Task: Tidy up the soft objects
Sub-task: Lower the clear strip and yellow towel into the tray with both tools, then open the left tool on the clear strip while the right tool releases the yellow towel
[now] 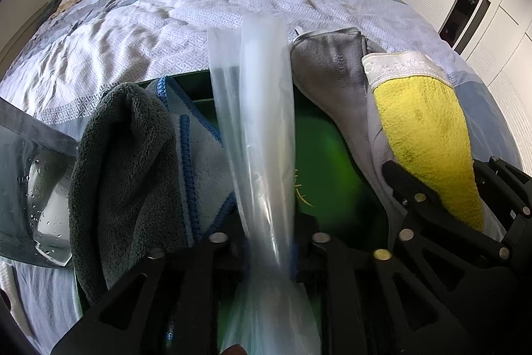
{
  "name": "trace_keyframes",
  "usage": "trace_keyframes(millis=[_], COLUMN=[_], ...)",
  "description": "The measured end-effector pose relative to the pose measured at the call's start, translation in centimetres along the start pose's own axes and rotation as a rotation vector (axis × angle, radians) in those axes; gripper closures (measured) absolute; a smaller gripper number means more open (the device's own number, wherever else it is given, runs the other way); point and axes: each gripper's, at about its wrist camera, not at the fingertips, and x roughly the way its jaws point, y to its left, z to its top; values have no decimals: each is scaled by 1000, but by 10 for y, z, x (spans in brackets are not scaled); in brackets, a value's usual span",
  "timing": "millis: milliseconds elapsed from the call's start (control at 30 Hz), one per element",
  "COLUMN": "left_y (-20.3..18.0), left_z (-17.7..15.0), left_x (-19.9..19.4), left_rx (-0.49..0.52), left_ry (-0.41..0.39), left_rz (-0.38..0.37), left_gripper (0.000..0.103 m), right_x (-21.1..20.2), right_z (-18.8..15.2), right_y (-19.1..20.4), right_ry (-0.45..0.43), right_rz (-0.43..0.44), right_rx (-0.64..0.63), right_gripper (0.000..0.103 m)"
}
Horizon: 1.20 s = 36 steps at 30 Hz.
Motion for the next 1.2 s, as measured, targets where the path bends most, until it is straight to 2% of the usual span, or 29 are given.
trace_keyframes(millis=[33, 100, 200, 267, 333, 367, 433, 800, 1200], left_y=[0, 0, 2, 6, 11, 13, 14, 18, 16], left_z=[0, 1, 2, 3, 6, 7, 8, 5, 2], left_x=[-2, -5, -13, -20, -26, -29, -36, -57, -61], left_rx=[0, 0, 5, -13, -24, -25, -32, -25, -21], left_ry=[-8, -20, -45, -66, -81, -88, -105, -171, -203], left_rz=[3, 12, 42, 48, 44, 43, 42, 28, 30], left_gripper=[83, 78, 61, 40, 27, 21, 17, 17, 17], right_x=[-1, -3, -7, -12, -18, -23, -32, -59, -59], right_z=[0, -1, -1, -1, -1, 0, 0, 1, 2], right_y=[0, -2, -8, -12, -15, -18, -20, -23, -24], right_ry=[-2, -4, -9, -15, -22, -28, -39, -58, -58], right_rz=[1, -6, -18, -24, -36, -41, -43, -39, -41], right_rx=[-1, 2, 12, 19, 24, 29, 33, 49, 51], right_gripper=[52, 49, 42, 42, 36, 35, 32, 31, 31])
